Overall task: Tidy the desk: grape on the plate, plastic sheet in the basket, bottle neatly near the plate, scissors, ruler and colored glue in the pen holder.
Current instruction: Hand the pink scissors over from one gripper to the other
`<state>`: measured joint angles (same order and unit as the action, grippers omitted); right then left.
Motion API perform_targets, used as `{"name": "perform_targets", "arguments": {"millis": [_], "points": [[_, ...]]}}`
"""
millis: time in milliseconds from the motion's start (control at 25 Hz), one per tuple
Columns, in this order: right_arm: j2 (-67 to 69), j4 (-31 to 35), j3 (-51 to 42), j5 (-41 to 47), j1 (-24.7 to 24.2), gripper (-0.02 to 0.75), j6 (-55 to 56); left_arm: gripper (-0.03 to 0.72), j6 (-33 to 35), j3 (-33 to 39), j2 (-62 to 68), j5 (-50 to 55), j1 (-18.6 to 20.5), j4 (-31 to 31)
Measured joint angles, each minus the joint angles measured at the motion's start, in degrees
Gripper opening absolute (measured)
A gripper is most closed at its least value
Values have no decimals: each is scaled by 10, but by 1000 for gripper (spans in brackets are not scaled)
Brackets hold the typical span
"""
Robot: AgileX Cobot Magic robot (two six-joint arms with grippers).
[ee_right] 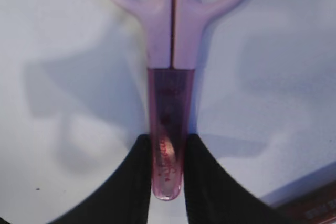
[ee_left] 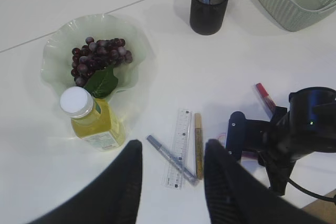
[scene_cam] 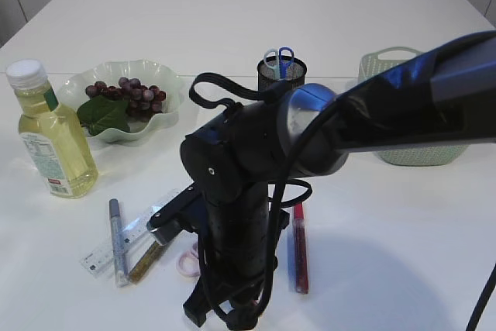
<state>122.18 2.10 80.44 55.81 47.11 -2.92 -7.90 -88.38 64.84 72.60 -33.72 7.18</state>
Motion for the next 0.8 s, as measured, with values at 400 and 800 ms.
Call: {"name": "perform_targets", "arguments": {"millis": [400, 800], "points": [[-26, 8, -1, 17, 0, 156, 5, 290, 0, 0, 0, 0, 0, 0], [-39, 2, -1, 30, 0, 156, 29, 290, -8, 0, 0, 0, 0, -3]]}}
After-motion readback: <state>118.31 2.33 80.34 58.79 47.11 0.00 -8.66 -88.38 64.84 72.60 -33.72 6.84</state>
